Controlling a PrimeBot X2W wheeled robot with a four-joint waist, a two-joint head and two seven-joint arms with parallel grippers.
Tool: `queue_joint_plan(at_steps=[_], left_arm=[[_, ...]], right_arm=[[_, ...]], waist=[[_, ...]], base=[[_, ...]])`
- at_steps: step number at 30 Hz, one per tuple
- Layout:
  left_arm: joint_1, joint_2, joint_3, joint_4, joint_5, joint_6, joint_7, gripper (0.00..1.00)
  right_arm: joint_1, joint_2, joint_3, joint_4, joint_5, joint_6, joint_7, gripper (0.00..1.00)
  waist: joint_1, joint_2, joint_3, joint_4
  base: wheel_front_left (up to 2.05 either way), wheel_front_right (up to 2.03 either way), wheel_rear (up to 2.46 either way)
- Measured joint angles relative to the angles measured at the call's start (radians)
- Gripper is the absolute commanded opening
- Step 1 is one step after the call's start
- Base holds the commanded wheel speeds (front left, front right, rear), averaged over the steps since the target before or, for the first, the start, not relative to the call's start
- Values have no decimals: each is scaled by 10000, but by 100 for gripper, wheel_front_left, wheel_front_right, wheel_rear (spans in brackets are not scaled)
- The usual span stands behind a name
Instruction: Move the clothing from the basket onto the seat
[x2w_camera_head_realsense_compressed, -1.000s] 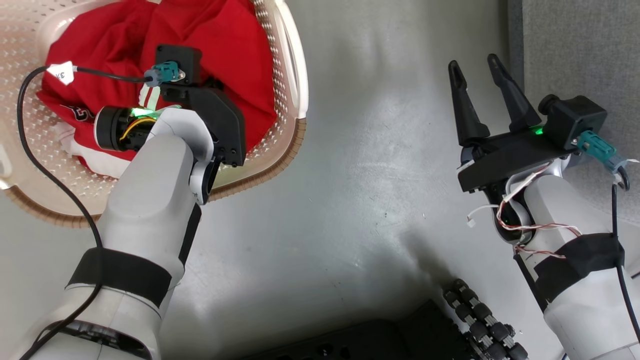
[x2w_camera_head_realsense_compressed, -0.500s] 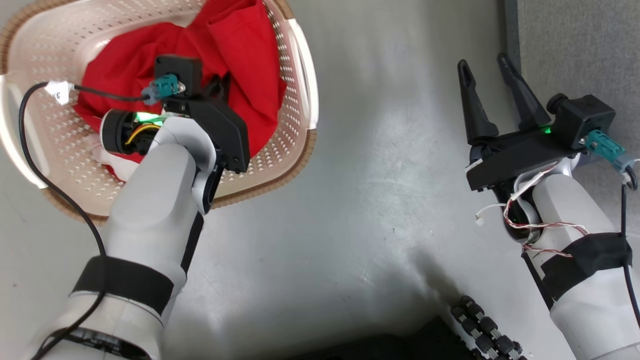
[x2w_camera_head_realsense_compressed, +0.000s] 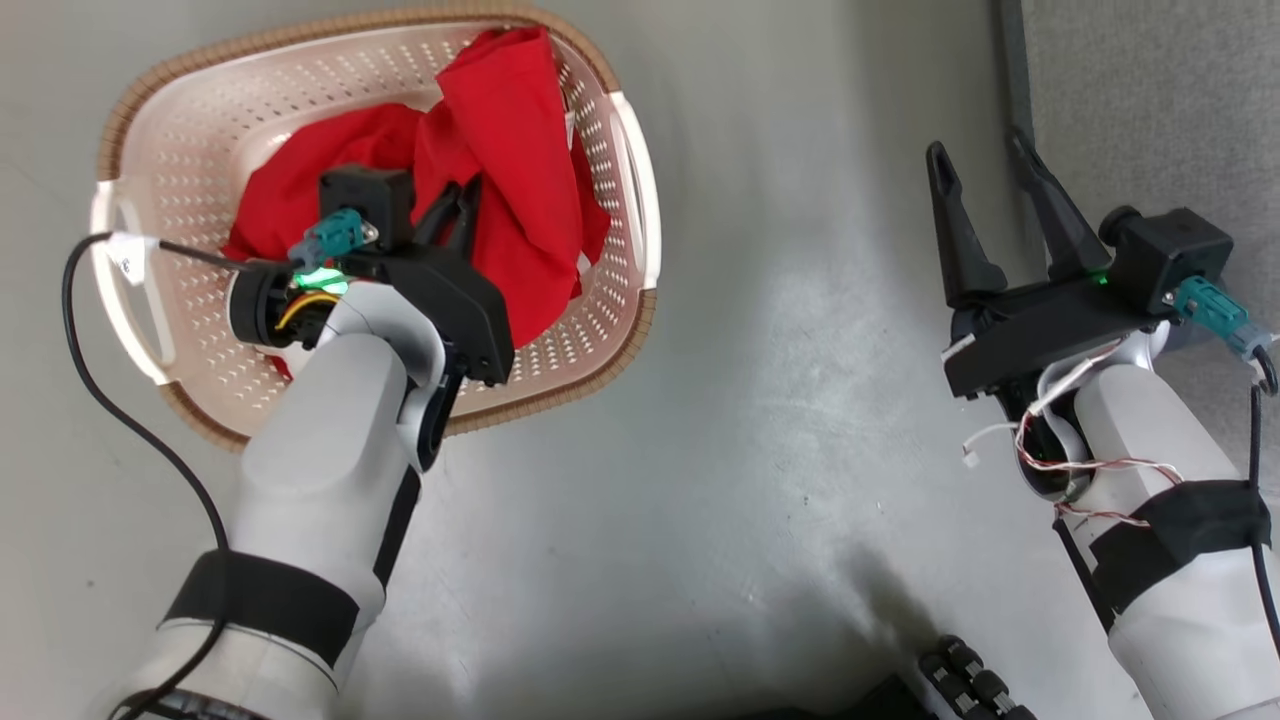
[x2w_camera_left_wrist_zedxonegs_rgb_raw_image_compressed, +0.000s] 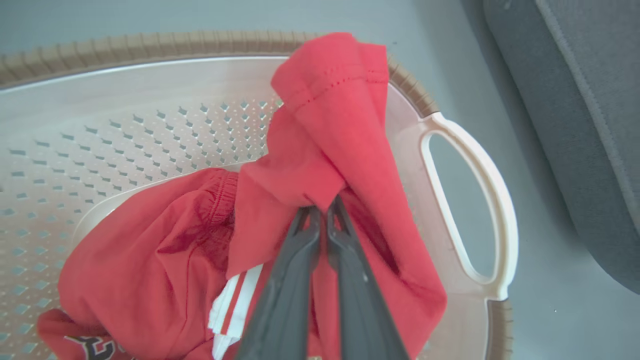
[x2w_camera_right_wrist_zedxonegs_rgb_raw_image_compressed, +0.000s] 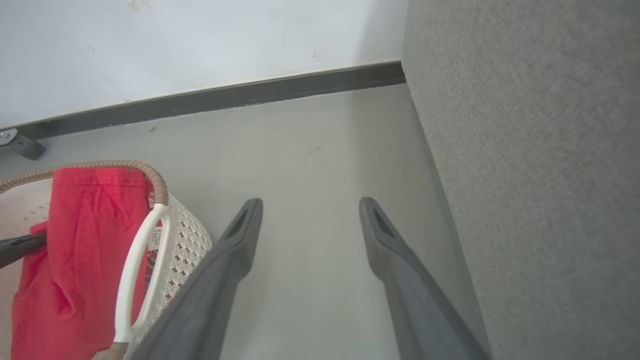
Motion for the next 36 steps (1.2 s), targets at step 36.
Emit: queue_joint_plan(at_steps=[36], left_arm=[[1607, -54, -98, -995, -871, -290, -963, 0]], right_arm=[[1629, -71, -257, 955, -61, 182, 0, 100]], waist=[[-2, 0, -3994, 1009]], base=[[0, 0, 0]])
